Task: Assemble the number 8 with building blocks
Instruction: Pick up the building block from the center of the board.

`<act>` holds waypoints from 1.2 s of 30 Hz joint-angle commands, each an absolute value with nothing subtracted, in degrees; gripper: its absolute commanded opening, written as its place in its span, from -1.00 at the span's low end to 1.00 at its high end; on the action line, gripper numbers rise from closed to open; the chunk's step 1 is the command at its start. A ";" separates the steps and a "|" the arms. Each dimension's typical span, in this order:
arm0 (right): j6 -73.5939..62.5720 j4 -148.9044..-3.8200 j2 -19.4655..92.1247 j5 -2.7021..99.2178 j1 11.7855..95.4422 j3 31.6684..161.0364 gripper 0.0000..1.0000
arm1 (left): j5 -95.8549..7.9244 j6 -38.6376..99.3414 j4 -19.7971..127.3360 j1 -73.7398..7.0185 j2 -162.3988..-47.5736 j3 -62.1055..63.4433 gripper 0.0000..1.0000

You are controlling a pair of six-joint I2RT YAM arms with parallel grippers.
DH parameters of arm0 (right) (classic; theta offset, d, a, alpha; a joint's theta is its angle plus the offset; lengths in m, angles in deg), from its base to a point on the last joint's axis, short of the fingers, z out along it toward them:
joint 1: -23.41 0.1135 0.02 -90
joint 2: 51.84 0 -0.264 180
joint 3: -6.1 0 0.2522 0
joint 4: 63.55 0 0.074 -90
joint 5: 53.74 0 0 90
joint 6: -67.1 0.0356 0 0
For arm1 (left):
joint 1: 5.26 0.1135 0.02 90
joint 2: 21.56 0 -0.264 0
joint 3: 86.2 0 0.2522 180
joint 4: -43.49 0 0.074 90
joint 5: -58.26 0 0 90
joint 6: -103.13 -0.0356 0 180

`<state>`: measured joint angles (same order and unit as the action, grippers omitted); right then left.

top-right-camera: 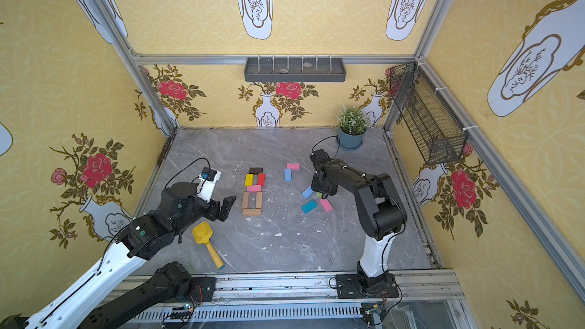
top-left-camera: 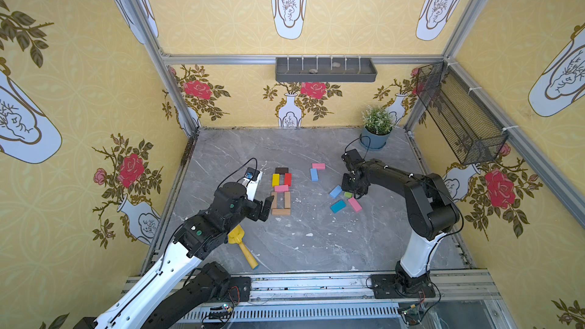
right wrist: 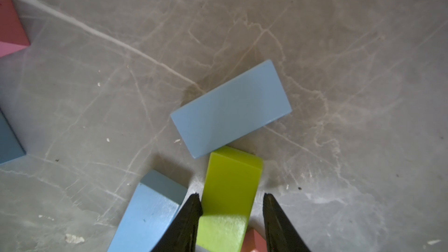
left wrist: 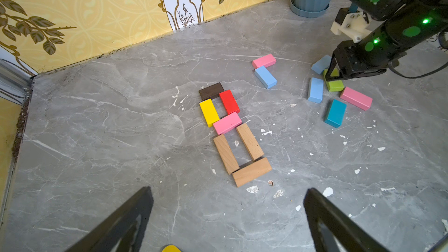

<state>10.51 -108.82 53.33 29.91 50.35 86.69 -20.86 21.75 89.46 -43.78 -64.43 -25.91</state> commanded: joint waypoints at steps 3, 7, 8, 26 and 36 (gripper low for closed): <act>11.48 -109.22 54.16 30.07 50.38 86.66 -0.09 | -20.90 21.75 89.65 -43.78 -64.45 -26.09 1.00; 11.62 -108.96 53.71 30.11 50.39 86.41 -0.09 | -20.91 21.75 89.68 -43.80 -64.53 -26.05 1.00; 11.61 -108.92 53.55 30.12 50.39 86.31 -0.09 | -20.88 21.75 89.68 -43.77 -64.54 -26.11 1.00; 9.78 -108.03 52.42 29.70 50.31 87.04 -0.89 | -20.75 21.75 89.77 -43.76 -64.62 -26.05 1.00; 2.71 -98.94 49.36 44.05 51.80 89.35 -1.00 | -20.66 21.75 89.77 -43.76 -64.73 -26.12 1.00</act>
<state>5.73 -103.55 48.61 37.56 51.77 87.96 -20.86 21.75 89.46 -43.78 -64.71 -25.91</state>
